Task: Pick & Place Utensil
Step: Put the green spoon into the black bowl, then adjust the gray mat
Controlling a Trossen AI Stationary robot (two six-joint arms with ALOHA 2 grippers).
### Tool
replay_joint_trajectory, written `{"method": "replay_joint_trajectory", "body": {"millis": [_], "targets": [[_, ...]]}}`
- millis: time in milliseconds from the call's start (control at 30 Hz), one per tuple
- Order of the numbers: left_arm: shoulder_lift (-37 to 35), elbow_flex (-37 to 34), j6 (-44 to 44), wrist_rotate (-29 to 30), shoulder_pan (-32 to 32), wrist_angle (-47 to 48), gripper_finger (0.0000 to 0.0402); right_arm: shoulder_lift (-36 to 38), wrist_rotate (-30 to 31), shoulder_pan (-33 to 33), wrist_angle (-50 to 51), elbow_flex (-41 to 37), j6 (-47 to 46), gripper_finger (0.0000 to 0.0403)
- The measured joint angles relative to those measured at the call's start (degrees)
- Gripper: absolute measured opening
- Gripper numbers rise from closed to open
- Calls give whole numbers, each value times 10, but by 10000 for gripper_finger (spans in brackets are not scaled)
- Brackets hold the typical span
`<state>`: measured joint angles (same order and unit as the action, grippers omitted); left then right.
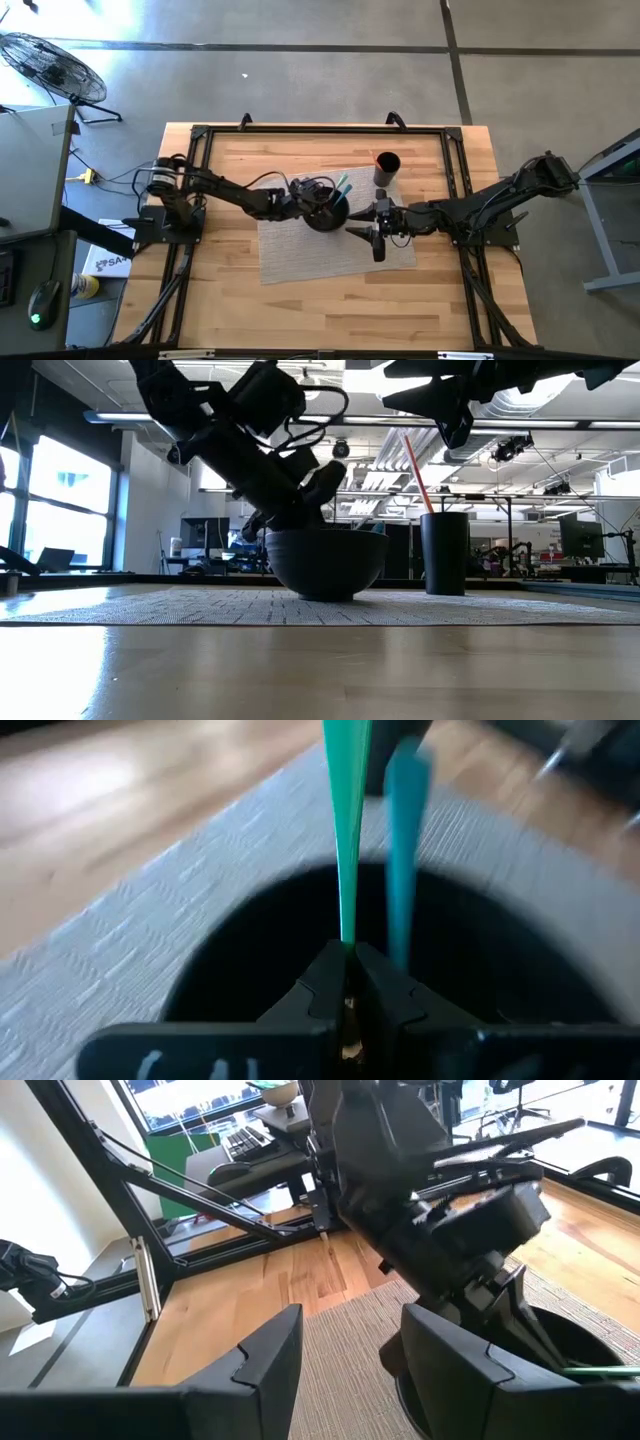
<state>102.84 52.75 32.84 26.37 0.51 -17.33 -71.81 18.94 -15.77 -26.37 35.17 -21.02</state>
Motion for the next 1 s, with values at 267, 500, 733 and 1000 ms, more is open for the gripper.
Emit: {"method": "replay_joint_trajectory", "body": {"millis": [267,500,733,1000], "targets": [[21,-1,1,-17,-1,-26,10,0,0,0,4,0,0,165],[21,-1,1,-27,-1,-26,20,0,0,0,5,0,0,165],[7,-1,-21,-33,-1,-17,99,0,0,0,5,0,0,165],[-104,-1,-68,-38,-1,84,137,0,-5,0,16,0,-10,165]]}}
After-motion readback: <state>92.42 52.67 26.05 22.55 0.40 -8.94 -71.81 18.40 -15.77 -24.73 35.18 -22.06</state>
